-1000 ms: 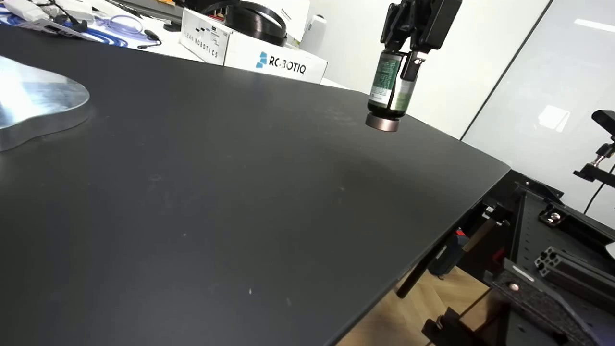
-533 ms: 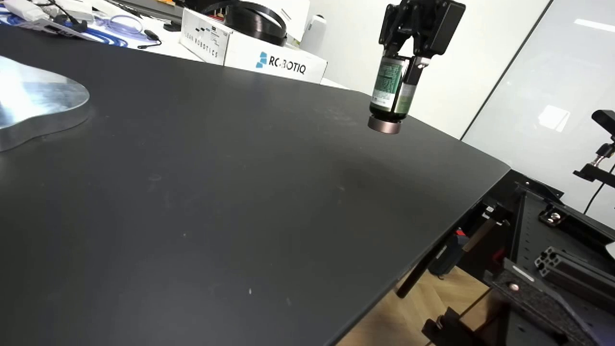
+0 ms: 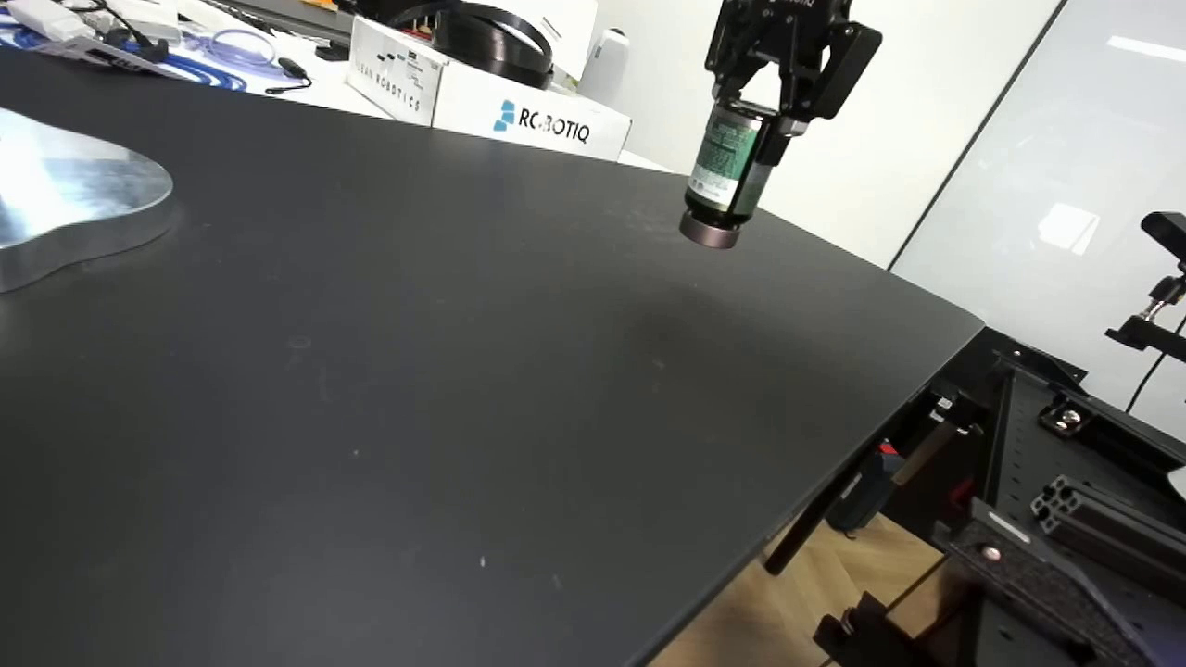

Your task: Move the bottle forward then to the left then twist it ninety degrees.

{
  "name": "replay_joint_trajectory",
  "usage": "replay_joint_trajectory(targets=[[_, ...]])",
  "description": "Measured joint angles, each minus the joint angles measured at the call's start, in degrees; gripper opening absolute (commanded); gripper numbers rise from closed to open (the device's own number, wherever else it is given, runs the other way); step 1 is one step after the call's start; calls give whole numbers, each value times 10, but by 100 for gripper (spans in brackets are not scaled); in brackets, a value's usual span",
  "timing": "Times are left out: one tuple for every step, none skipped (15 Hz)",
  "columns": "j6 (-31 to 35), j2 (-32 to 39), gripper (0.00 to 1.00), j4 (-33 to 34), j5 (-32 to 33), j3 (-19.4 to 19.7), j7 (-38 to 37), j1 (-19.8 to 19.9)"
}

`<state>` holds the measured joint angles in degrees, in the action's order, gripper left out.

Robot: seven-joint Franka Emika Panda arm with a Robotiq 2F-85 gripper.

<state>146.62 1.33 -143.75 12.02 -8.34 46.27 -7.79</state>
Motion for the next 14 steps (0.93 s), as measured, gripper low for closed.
replay_joint_trajectory(targets=[[26, 1, 45, -5, -20, 0, 2, 0], [50, 3, 45, -8, -43, 0, 8, 0], [71, 7, 45, -12, -64, -1, 16, 0], [89, 11, 45, -14, -81, -2, 22, 0], [105, 17, 45, -15, -93, -3, 25, 0], [119, 23, 45, -16, -101, -4, 26, 0], [131, 29, 45, -16, -105, -4, 26, 0], [140, 35, 45, -17, -107, -5, 26, 0], [148, 40, 45, -17, -107, -5, 26, 0], [152, 46, 45, -17, -107, -5, 26, 1], [155, 51, 45, -17, -107, -5, 26, 1], [156, 56, 45, -16, -107, -5, 26, 3], [156, 62, 45, -16, -107, -5, 26, 4], [156, 67, 45, -16, -107, -5, 26, 5]])
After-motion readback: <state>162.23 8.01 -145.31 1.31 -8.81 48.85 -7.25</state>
